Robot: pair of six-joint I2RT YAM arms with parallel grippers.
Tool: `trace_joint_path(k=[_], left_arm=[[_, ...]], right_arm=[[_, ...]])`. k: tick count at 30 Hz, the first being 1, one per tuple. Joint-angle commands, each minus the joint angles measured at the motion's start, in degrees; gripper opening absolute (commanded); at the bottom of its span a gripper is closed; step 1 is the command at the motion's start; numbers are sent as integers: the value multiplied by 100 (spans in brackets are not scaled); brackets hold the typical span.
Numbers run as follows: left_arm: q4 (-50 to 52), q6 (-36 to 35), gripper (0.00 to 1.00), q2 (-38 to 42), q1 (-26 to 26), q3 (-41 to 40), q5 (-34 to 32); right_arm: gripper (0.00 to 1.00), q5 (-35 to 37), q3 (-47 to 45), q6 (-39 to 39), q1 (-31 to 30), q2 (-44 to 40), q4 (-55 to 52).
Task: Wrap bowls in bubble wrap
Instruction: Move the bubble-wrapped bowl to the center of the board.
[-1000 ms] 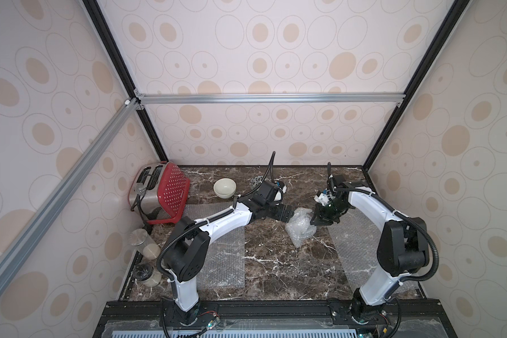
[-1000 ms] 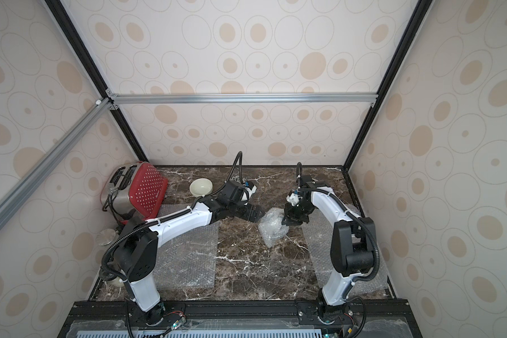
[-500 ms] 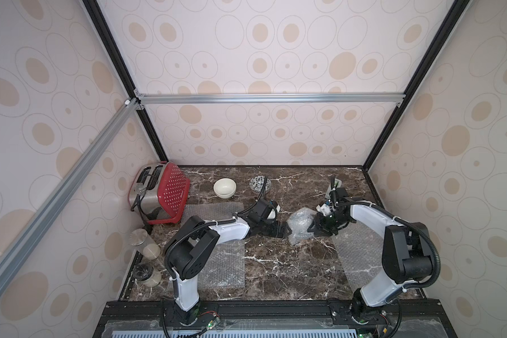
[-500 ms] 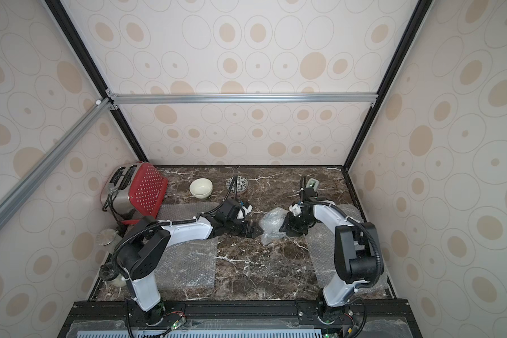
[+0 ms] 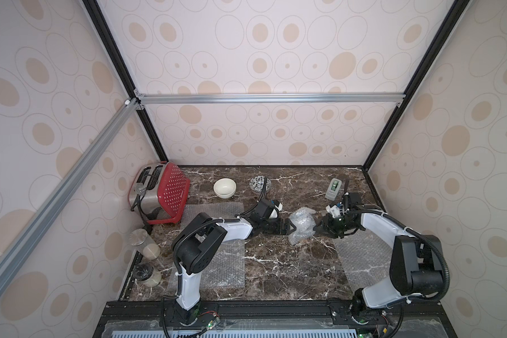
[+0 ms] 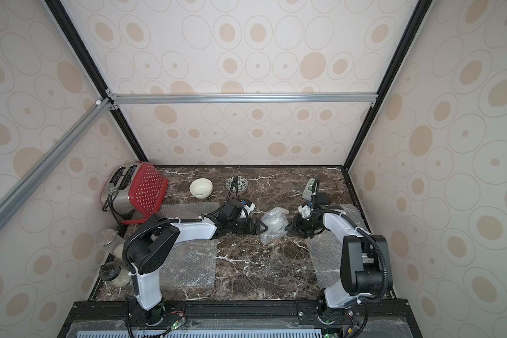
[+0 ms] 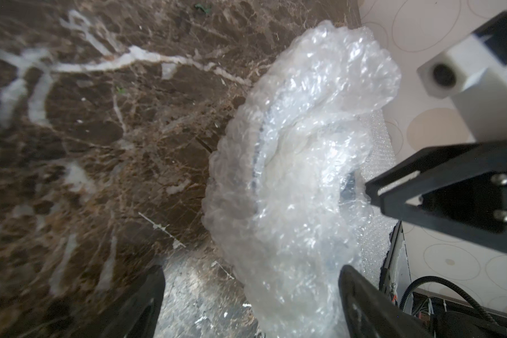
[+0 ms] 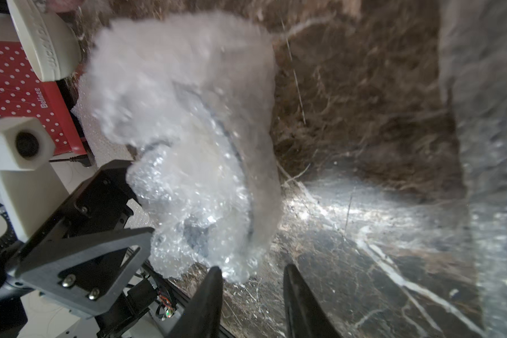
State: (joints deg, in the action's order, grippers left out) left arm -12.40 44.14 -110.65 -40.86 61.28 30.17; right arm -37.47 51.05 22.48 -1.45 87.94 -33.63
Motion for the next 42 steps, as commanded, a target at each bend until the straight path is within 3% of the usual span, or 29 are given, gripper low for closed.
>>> trace_joint_path(k=[1, 10, 15, 22, 31, 42], left_arm=[[-280, 203, 91, -83, -1, 256, 147], [-479, 426, 89, -326, -18, 417, 235], [-97, 169, 90, -40, 33, 438, 33], [461, -109, 92, 458, 112, 348, -579], [502, -9, 95, 1042, 259, -200, -1282], [640, -104, 95, 1558, 456, -715, -1530]], right_arm=[[34, -395, -304, 158, -28, -245, 345], [28, -513, -852, 217, -93, -1033, 565], [28, -254, -1037, 315, -885, -1069, 696], [25, 393, -1580, 1410, -1428, -929, 2238], [27, 995, -1195, 1908, -1701, 9, 2998], [27, 1387, 122, 1757, -1545, 1270, 3055]])
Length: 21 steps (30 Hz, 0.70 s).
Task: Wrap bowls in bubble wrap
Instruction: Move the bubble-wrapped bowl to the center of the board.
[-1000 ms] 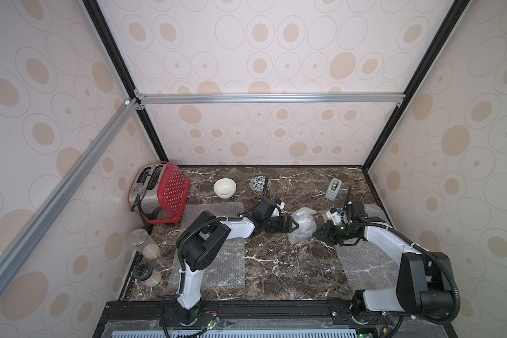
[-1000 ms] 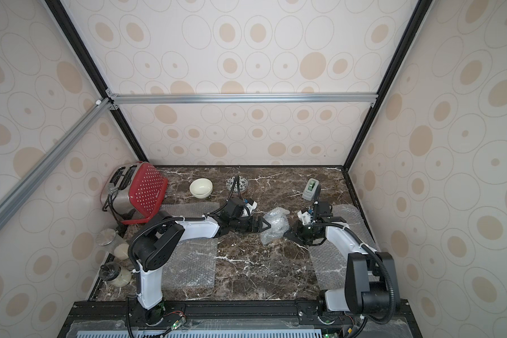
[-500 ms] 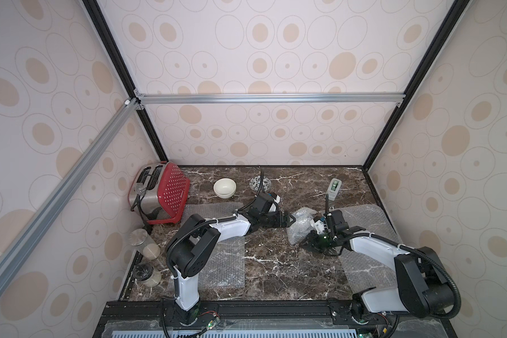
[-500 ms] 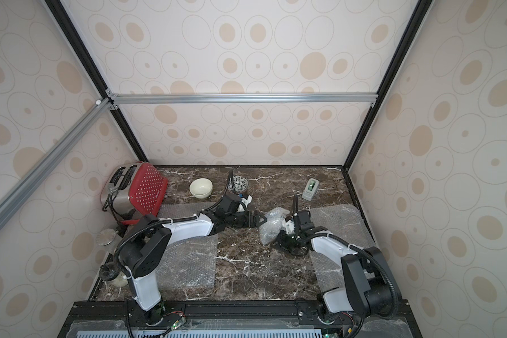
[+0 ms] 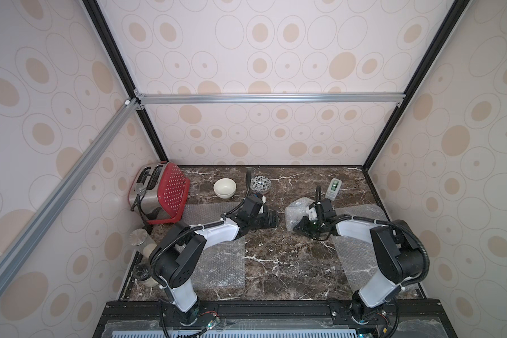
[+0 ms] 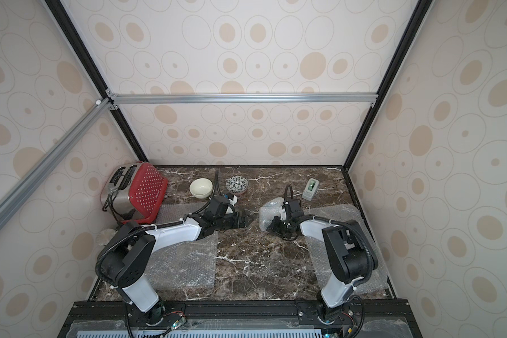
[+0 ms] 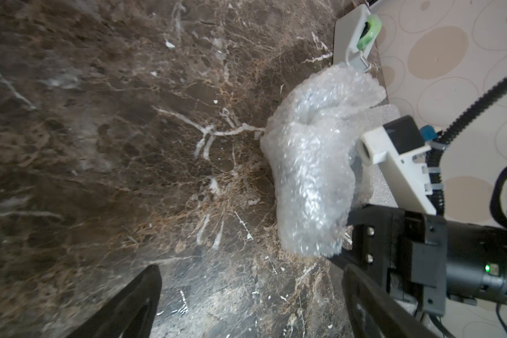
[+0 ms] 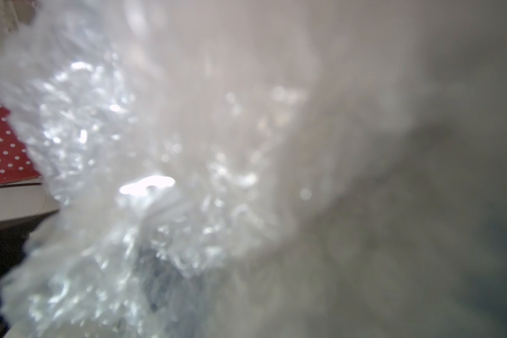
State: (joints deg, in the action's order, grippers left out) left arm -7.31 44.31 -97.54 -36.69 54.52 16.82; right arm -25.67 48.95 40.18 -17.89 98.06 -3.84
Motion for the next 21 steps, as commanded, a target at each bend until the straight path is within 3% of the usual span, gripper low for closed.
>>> trace_joint_path(k=[1, 13, 21], left_arm=[[154, -131, 95, 278, 46, -62, -213], [489, -282, 96, 729, 99, -261, -542], [657, -301, 96, 1294, 568, -812, -643]], right_arm=[[27, 201, 495, -54, 142, 403, 52], [28, -232, 2293, -218, 716, 1818, -189], [30, -233, 2090, -664, 717, 900, -844]])
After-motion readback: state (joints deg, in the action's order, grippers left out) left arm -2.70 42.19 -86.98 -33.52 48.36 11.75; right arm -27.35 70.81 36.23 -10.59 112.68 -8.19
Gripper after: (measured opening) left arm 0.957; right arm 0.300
